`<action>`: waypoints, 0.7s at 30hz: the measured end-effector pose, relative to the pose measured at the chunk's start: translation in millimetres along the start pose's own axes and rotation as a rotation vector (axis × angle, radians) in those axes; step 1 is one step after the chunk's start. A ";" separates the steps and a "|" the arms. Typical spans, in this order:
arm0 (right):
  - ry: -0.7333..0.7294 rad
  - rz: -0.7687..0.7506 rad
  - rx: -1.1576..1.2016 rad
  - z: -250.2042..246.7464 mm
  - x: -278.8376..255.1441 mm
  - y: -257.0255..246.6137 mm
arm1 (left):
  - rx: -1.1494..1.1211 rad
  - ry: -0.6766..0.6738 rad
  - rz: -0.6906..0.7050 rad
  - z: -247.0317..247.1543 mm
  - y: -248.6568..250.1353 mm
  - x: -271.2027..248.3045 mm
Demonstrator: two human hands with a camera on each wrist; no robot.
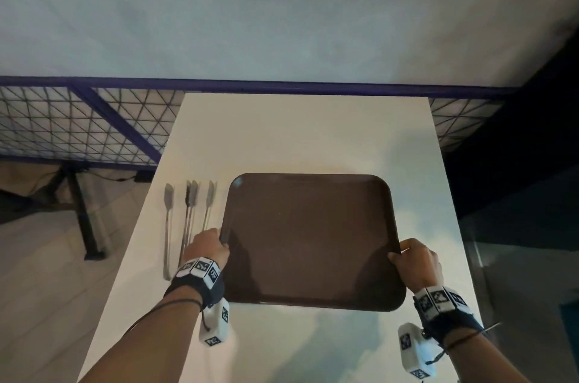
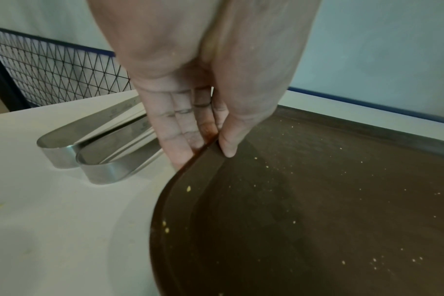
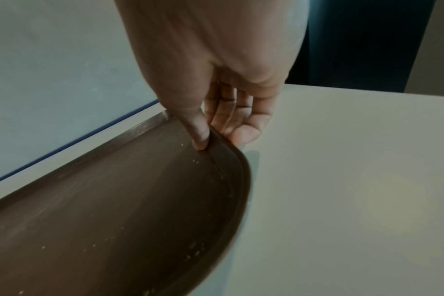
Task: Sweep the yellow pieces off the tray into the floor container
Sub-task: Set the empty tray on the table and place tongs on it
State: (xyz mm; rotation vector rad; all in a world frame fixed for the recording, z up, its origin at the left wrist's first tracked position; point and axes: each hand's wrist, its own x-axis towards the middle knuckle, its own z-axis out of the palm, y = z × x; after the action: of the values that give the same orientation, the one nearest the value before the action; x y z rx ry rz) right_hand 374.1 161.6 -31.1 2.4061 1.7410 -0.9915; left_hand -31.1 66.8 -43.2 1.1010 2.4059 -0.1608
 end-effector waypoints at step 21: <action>0.054 -0.572 0.236 33.1 -72.7 -180.1 | -0.389 0.198 -0.123 -80.6 -80.9 1.9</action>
State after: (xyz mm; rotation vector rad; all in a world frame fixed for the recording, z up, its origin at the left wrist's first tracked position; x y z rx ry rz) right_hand 190.5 156.5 40.2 2.0939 2.5412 -1.2449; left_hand -122.6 38.1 19.0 0.8216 2.5318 0.3790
